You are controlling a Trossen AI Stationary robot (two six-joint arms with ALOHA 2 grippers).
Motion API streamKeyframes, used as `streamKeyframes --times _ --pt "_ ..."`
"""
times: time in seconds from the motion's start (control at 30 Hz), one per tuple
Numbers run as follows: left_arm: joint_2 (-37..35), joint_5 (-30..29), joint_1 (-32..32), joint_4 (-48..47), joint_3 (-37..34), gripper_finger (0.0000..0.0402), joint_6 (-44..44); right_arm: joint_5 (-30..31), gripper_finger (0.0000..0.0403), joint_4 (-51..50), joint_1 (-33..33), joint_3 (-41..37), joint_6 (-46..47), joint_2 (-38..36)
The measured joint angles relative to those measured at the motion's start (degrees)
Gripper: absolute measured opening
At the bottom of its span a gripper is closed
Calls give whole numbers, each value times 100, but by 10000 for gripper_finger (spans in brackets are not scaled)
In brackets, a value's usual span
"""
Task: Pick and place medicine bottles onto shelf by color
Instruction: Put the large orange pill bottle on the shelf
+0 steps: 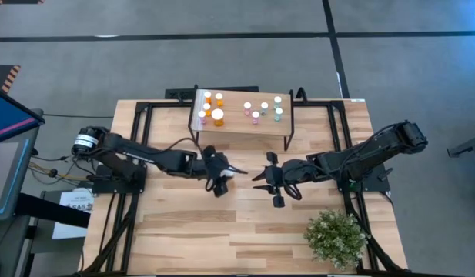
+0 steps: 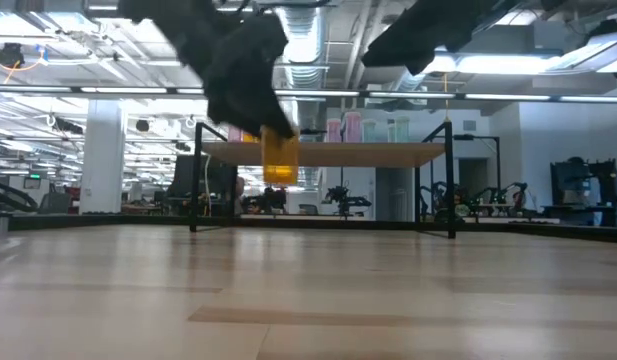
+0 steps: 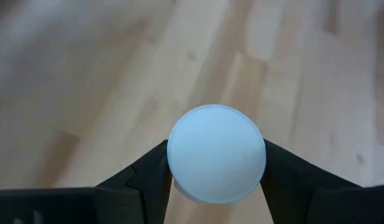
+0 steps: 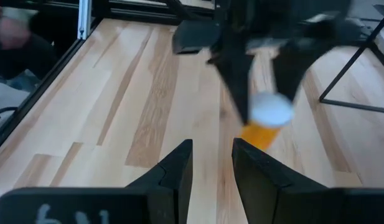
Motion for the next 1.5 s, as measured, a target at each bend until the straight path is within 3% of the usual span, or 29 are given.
streamKeyframes --times 0.17,0.53,0.73,0.97,1.5 --pt "-4 -609 143 -790 832 197 150 0 133 -5 138 0 170 -21" --pt "-7 -724 841 -1420 2039 193 599 169 133 -84 472 2 128 -376" --pt "-7 -428 1204 -2013 2519 193 765 170 133 -91 470 2 128 -380" --pt "47 117 1765 -2014 2832 193 942 177 133 -44 427 2 130 -380" --pt "262 727 2485 -1961 2891 193 1196 176 133 -5 392 2 133 -378"
